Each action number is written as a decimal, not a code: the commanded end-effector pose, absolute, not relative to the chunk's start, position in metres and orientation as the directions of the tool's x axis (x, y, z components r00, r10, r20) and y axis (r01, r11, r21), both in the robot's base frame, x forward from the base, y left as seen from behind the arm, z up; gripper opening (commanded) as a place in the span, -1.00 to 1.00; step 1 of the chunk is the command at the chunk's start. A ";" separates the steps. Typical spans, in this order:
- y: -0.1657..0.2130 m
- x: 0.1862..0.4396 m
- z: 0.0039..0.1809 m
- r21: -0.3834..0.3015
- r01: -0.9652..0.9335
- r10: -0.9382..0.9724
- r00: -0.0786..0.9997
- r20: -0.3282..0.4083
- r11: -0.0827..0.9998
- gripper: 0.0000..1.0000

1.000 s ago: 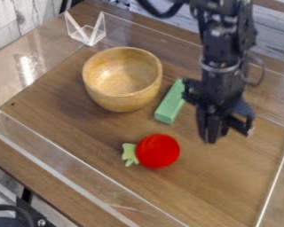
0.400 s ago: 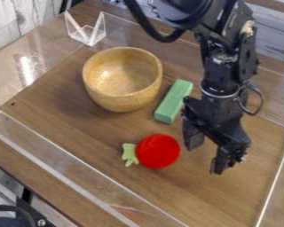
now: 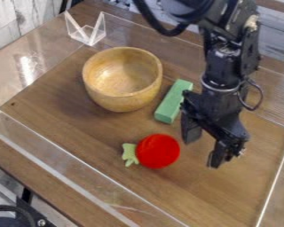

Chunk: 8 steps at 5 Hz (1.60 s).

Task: Move the red object to the right side of the table

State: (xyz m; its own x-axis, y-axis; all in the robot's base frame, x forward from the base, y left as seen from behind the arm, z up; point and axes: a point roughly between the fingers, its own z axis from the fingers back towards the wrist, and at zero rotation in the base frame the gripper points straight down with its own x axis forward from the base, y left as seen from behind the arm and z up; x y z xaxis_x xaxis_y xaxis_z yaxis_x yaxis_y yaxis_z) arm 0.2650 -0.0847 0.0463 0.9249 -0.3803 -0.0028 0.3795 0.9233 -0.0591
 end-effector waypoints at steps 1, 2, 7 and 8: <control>-0.082 0.267 0.058 -0.031 0.411 -0.410 0.912 0.034 0.911 1.00; -0.078 0.259 0.057 -0.013 0.450 -0.450 0.893 0.028 0.893 1.00; -0.052 0.242 0.025 0.035 0.528 -0.529 0.849 0.026 0.849 1.00; -0.049 0.235 0.029 0.037 0.542 -0.543 0.839 0.025 0.839 -1.00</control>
State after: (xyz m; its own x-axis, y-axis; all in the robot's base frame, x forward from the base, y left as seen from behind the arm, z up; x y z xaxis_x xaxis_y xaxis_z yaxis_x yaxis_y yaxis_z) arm 0.2293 -0.0491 0.0184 0.8400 -0.5424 -0.0135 0.5426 0.8398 0.0201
